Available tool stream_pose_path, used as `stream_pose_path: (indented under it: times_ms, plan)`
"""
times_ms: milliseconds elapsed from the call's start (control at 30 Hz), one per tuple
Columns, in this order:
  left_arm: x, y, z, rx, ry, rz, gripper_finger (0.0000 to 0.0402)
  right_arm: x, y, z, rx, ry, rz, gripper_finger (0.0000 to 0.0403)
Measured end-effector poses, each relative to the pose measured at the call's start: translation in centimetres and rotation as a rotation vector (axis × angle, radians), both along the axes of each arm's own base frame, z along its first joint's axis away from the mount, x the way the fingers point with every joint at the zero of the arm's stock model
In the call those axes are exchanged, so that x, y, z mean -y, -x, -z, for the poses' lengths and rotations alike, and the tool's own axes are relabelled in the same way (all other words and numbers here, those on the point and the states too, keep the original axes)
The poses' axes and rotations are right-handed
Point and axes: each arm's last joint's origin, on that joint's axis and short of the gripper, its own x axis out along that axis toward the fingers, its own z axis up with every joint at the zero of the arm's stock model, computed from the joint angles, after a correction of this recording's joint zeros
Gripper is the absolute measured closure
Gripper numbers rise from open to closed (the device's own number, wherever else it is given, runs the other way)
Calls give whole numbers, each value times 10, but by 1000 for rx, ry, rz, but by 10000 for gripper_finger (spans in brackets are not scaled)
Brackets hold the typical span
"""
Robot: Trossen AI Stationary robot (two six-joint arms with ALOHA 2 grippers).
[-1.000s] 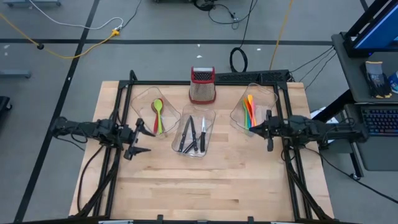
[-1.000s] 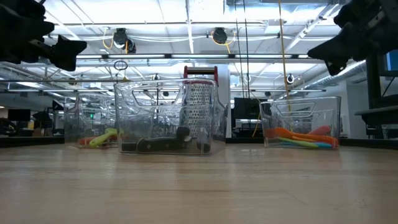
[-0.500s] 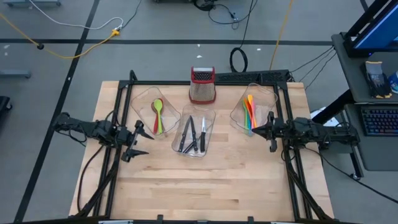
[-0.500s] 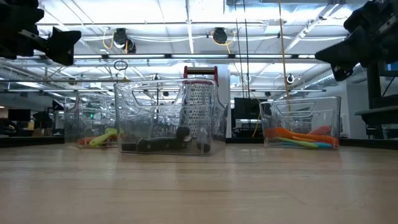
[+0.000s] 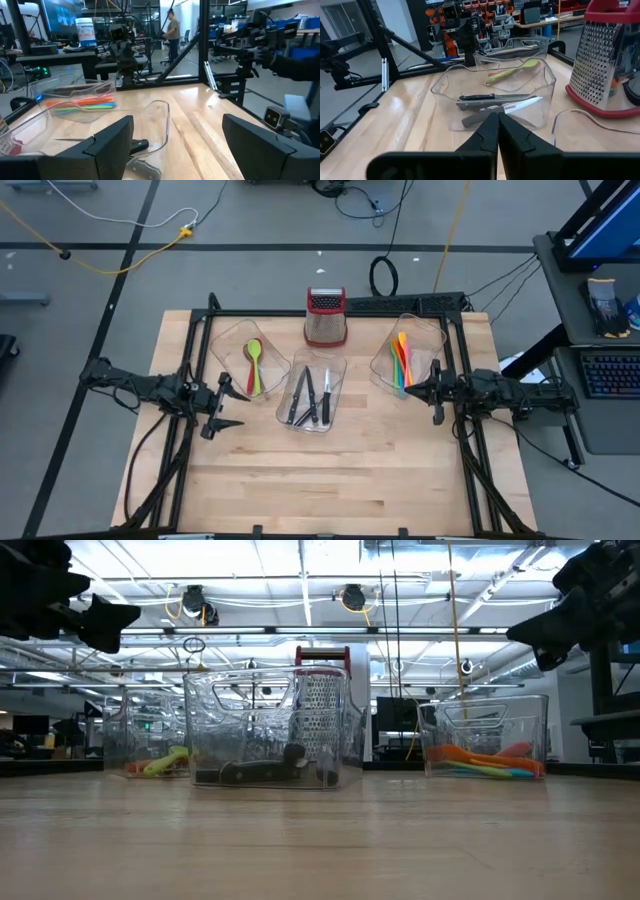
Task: Pick & Place Kitchen Items
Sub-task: Return to Home Position
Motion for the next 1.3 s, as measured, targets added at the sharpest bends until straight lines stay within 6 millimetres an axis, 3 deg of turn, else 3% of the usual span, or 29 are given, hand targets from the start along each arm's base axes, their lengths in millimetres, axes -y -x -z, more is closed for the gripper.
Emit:
stream_pose_path:
  times_ms: [400,633,833,1300]
  plan:
    - [-2,0,0,-16,74,-68,94,0,0,0,-4,70,-9,402]
    - [-2,0,0,-15,75,-68,94,0,0,0,-1,31,-7,396]
    - [-2,0,0,-15,74,-68,94,0,0,0,9,-125,9,394]
    - [-2,0,0,-15,74,-68,94,0,0,0,10,-135,10,394]
